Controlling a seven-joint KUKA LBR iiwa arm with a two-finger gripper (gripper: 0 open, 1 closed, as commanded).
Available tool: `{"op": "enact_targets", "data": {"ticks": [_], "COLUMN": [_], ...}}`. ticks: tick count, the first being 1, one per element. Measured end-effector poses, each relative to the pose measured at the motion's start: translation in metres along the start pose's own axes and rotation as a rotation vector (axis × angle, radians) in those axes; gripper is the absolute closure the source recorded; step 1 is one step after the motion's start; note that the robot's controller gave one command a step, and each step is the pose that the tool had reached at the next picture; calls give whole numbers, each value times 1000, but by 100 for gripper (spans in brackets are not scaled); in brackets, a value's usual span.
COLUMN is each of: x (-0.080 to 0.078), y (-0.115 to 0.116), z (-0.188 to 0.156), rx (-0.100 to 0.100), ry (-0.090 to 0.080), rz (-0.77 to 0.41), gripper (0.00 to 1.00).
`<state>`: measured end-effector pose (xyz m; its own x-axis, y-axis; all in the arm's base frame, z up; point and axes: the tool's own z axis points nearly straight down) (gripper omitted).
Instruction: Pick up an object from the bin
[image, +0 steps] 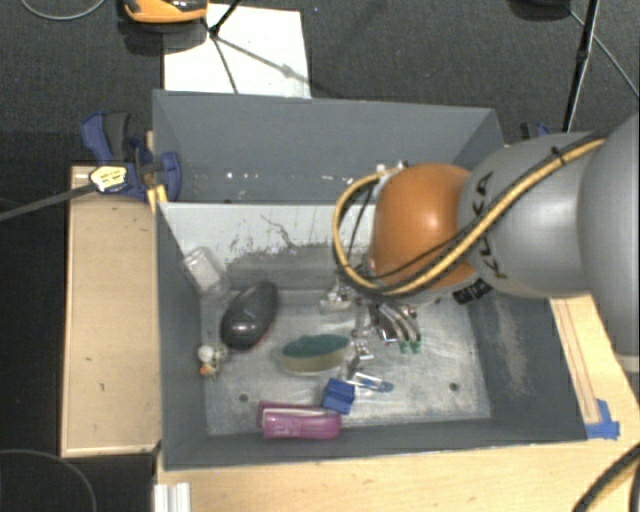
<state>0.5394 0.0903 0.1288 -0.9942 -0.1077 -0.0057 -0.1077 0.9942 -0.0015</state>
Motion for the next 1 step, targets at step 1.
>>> {"op": "enact_targets", "data": {"ticks": [1], "x": [-5], "y": [8], "z": [3], "rx": [-3], "ry": [-3], "rz": [65], "gripper": [0]}}
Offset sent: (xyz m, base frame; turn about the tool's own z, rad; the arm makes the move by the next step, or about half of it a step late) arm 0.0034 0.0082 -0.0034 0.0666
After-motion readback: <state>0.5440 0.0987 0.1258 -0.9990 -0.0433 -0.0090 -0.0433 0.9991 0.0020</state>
